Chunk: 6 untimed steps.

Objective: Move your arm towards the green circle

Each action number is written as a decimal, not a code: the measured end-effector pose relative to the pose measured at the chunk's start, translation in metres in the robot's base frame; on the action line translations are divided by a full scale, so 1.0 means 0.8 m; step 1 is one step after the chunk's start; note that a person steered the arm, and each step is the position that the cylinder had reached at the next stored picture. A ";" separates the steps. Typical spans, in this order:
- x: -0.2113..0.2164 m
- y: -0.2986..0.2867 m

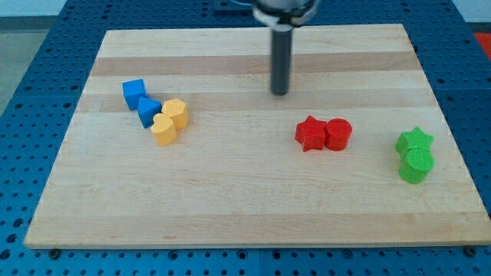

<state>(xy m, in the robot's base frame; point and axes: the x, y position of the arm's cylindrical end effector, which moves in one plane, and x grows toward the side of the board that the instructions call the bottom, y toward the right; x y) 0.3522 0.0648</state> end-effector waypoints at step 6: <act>0.260 0.244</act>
